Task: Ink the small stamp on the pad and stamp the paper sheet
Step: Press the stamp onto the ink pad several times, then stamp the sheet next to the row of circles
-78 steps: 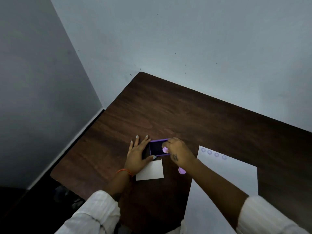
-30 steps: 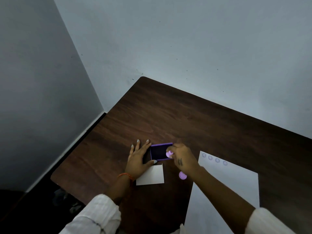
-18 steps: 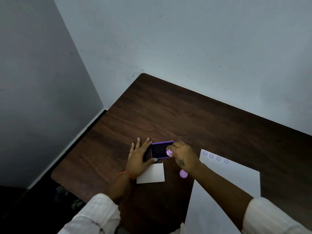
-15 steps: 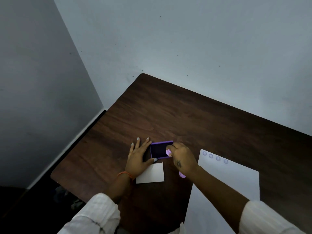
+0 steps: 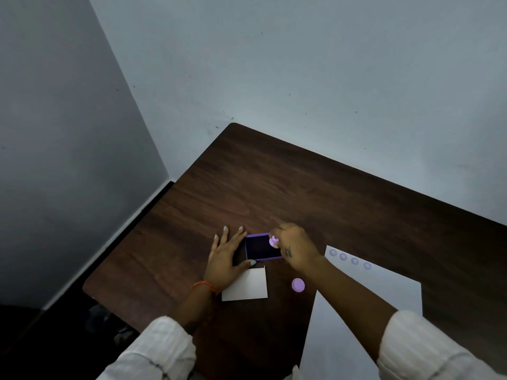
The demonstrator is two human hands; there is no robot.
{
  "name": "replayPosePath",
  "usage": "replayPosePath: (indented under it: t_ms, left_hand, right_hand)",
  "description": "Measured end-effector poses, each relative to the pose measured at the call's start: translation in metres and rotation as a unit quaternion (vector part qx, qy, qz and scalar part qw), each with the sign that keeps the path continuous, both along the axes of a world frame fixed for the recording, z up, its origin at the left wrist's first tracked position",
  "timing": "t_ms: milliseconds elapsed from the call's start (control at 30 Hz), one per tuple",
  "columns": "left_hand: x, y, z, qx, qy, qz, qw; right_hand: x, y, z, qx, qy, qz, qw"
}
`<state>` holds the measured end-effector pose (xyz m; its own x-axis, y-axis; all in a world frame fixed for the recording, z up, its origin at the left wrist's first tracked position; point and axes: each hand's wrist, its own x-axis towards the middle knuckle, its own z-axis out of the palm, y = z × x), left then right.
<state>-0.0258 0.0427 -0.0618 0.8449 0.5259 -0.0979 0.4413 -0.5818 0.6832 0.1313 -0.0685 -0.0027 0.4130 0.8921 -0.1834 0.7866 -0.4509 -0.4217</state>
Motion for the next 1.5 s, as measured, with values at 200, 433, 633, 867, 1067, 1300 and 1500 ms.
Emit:
replayPosePath:
  t_ms: [200, 433, 633, 867, 1067, 1300, 1500]
  left_hand:
    - [0.000, 0.000, -0.002, 0.010, -0.007, 0.002, 1.000]
    - [0.001, -0.002, 0.001, 0.001, 0.000, 0.002, 1.000]
    - [-0.001, -0.001, 0.002, 0.000, 0.012, 0.001, 1.000]
    - [-0.002, -0.001, 0.005, 0.018, 0.020, -0.011, 1.000]
    - [-0.002, -0.003, 0.011, 0.001, 0.021, -0.003, 1.000]
    - [0.007, -0.016, 0.025, -0.035, -0.013, 0.034, 0.999]
    - [0.046, -0.066, 0.042, 0.015, -0.061, -0.065, 0.996]
  right_hand:
    - [-0.009, -0.005, -0.007, 0.029, -0.040, -0.006, 0.999]
    - [-0.003, -0.006, -0.011, 0.037, -0.063, 0.031, 0.997]
    - [-0.007, 0.000, 0.004, 0.038, 0.079, -0.084, 0.993]
    - [-0.011, -0.035, 0.022, 0.210, 0.452, -0.402, 0.768]
    - [-0.015, -0.089, 0.039, 0.324, 0.678, -0.436, 0.495]
    - [-0.020, -0.135, 0.051, 0.393, 0.716, -0.429, 0.386]
    - [-0.016, -0.168, 0.052, 0.417, 0.705, -0.450, 0.355]
